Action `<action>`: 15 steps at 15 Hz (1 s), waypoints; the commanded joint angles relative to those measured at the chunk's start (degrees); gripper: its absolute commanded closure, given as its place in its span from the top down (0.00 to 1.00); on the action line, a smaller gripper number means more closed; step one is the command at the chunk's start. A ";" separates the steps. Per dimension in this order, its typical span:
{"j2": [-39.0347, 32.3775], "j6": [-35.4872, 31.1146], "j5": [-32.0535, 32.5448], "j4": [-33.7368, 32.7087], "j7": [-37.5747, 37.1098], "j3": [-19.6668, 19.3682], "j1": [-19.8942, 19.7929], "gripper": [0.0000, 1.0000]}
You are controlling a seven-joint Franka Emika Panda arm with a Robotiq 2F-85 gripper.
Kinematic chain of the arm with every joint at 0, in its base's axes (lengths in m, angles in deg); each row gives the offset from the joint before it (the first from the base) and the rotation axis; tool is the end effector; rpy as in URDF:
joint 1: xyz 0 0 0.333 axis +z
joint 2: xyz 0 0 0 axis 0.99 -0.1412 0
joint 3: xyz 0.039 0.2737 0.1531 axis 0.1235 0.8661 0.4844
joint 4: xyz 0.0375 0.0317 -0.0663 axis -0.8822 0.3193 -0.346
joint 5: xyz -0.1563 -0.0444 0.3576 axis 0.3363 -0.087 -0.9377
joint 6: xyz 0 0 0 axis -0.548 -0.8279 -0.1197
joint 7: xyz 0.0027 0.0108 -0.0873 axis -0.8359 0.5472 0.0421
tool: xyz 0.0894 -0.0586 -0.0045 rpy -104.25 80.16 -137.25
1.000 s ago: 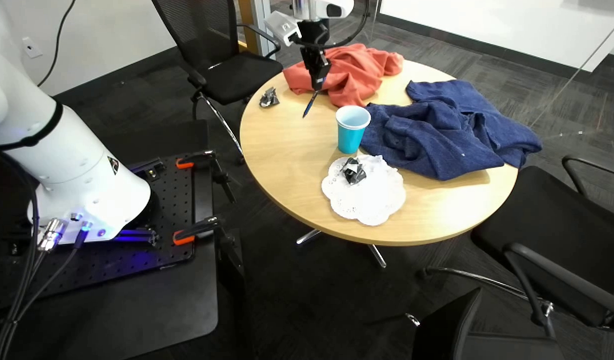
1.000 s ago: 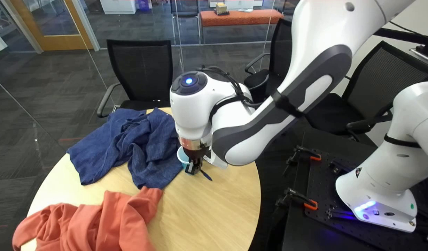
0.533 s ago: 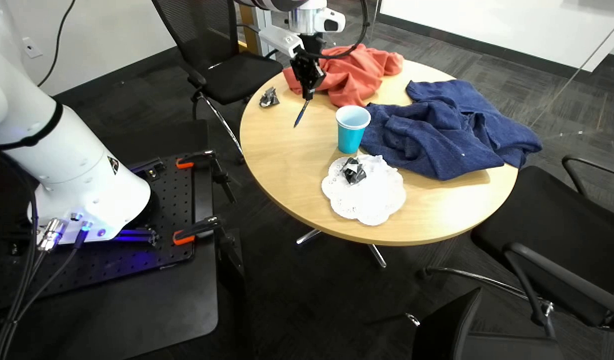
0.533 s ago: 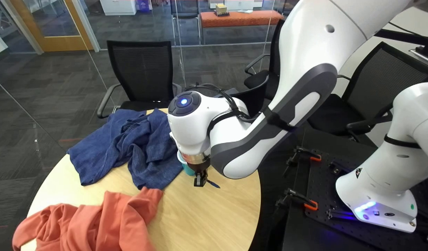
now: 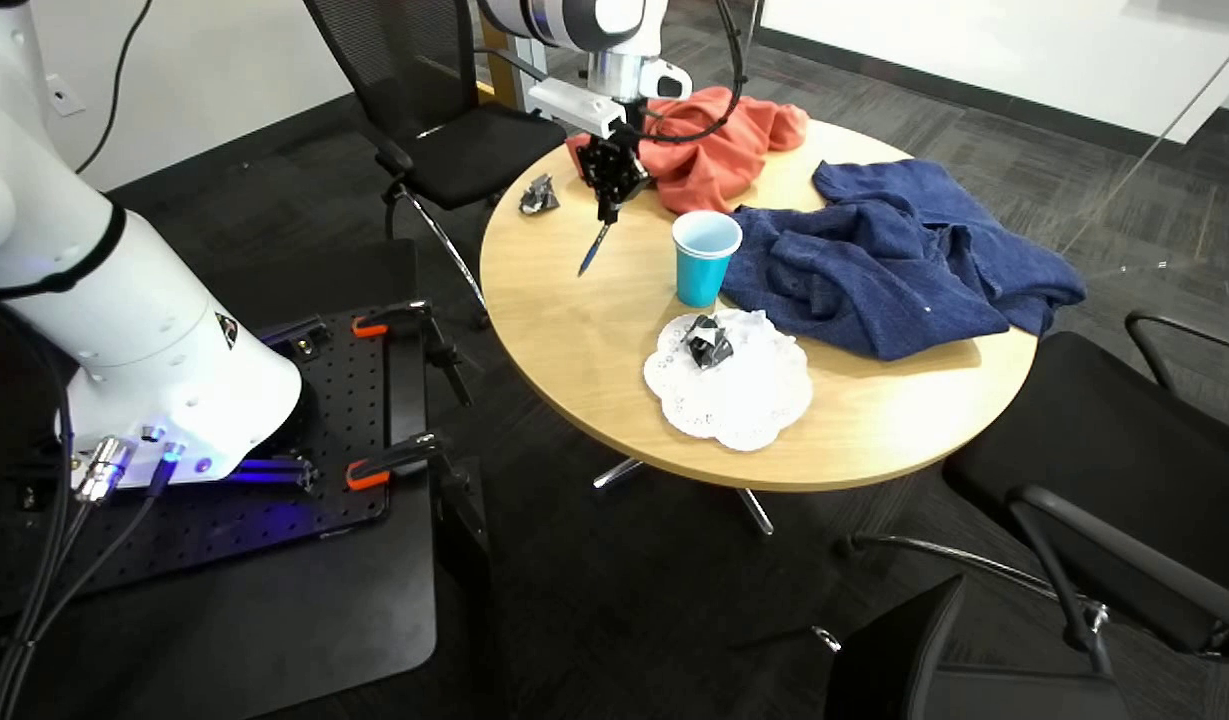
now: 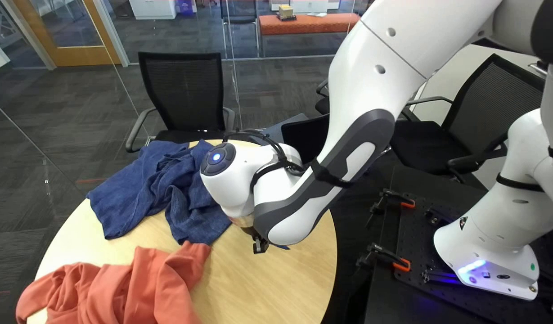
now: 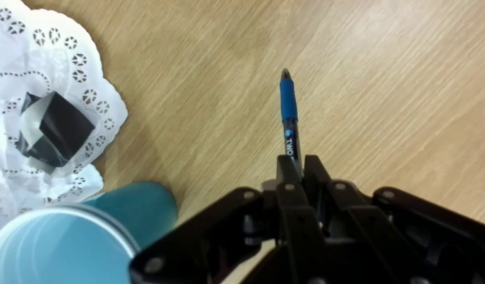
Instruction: Take the pen out of the blue cup
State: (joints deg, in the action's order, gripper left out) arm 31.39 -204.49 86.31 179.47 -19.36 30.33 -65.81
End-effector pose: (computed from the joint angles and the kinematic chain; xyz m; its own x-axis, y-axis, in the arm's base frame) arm 0.5190 0.2207 0.1623 0.8616 0.4646 -0.2045 0.4841 -0.8732 0.0556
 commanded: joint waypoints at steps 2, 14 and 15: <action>-4.30 2.88 -0.18 -4.61 5.48 1.71 -0.47 0.03; 1.17 -1.35 5.59 -0.70 6.10 1.68 2.29 0.96; 2.08 -1.99 5.68 -0.28 6.14 1.77 2.19 1.00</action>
State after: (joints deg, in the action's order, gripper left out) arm 28.86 -204.55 90.56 175.89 -13.13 32.08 -63.57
